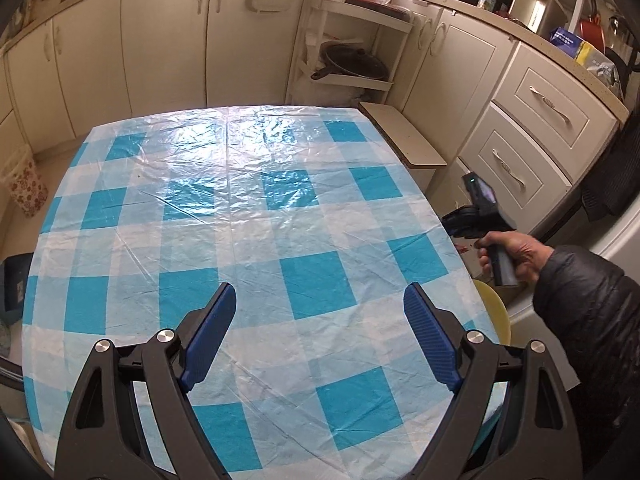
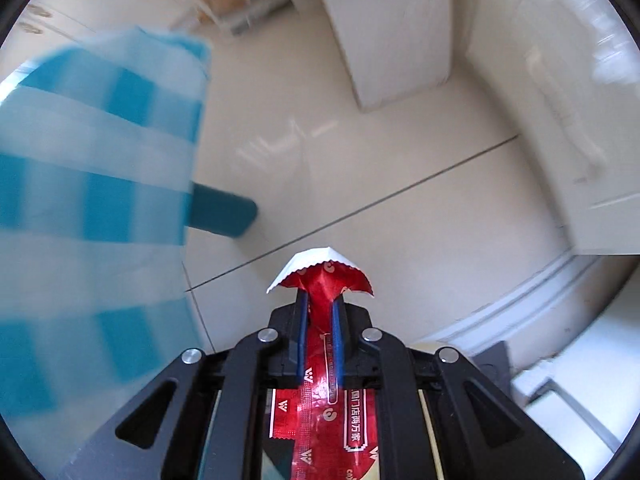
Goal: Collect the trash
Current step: 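Carry the red wrapper to the yellow bucket and open the right tool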
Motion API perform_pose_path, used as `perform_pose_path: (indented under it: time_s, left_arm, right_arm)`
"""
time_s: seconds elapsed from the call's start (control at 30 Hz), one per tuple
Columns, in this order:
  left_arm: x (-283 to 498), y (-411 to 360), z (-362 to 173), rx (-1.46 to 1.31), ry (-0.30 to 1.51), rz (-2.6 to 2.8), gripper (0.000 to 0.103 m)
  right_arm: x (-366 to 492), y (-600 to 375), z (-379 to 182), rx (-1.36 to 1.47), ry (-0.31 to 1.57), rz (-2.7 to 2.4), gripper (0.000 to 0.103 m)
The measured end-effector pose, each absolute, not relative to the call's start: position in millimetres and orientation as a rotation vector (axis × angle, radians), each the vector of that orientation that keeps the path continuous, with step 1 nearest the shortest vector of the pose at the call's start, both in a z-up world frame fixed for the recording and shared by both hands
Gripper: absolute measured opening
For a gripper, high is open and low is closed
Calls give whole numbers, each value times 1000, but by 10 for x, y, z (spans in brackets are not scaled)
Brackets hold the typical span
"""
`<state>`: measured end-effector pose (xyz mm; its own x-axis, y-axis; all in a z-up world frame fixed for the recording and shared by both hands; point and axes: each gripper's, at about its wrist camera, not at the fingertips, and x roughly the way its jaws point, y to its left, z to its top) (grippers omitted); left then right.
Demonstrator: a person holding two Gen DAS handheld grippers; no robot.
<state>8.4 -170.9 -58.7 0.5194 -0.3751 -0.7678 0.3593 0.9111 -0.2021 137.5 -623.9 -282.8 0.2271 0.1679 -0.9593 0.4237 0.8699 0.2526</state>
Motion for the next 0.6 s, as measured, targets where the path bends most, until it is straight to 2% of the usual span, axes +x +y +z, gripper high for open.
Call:
perform_pose_path:
  time_s: [0.17, 0.6]
  left_arm:
    - [-41, -1943, -535, 39, 869, -447, 82]
    - [-840, -2481, -260, 160, 728, -489, 82]
  right_arm:
    - [814, -6128, -2113, 427, 1289, -170, 11]
    - [-271, -5924, -1579, 313, 1269, -171, 11]
